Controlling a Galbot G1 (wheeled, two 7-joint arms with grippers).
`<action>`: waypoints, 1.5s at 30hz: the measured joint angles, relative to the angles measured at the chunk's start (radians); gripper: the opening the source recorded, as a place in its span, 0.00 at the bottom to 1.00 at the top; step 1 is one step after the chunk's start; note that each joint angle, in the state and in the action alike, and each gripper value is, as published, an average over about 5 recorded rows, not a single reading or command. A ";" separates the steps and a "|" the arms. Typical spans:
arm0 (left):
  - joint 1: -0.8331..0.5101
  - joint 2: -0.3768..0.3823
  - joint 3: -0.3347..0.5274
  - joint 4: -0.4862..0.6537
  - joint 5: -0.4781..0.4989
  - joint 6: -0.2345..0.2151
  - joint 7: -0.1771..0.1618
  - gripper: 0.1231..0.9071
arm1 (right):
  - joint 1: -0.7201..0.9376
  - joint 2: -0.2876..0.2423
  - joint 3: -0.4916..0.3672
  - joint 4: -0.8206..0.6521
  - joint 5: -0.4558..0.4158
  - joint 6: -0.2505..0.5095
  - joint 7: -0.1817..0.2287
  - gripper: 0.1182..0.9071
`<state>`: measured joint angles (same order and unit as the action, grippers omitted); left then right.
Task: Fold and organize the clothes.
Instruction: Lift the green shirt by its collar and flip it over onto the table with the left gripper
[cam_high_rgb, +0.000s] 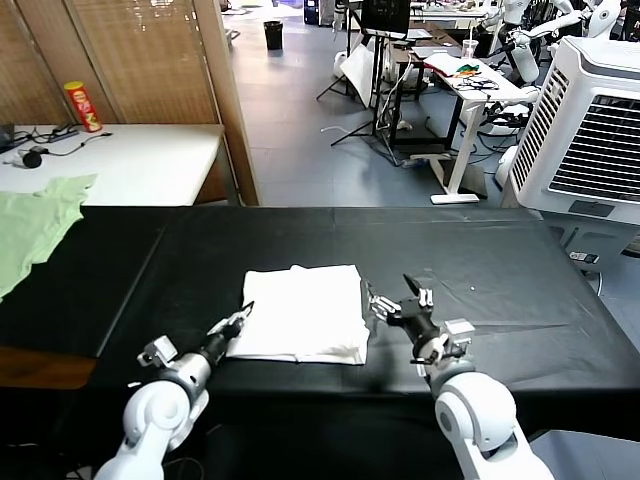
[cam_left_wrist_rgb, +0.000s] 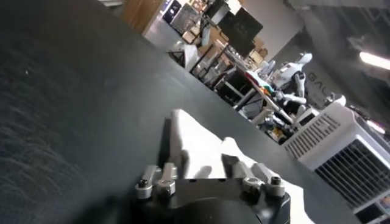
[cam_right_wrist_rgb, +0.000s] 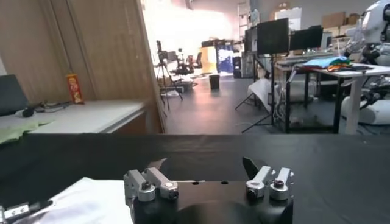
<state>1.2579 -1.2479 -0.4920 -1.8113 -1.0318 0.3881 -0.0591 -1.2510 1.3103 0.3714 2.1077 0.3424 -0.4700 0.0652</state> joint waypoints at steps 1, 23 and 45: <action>0.000 0.001 0.002 -0.001 0.010 0.000 -0.002 0.07 | -0.004 0.002 0.003 0.002 -0.003 0.001 0.000 0.86; 0.091 0.407 -0.187 -0.140 0.387 -0.006 -0.069 0.01 | -0.070 0.006 0.062 0.038 -0.087 0.004 -0.005 0.86; 0.024 0.241 0.124 -0.261 0.672 -0.013 -0.121 0.01 | -0.124 0.018 0.051 0.046 -0.098 -0.003 -0.027 0.86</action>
<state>1.2824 -1.0067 -0.3683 -2.0724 -0.3597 0.3749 -0.1804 -1.3748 1.3280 0.4229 2.1535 0.2449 -0.4734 0.0386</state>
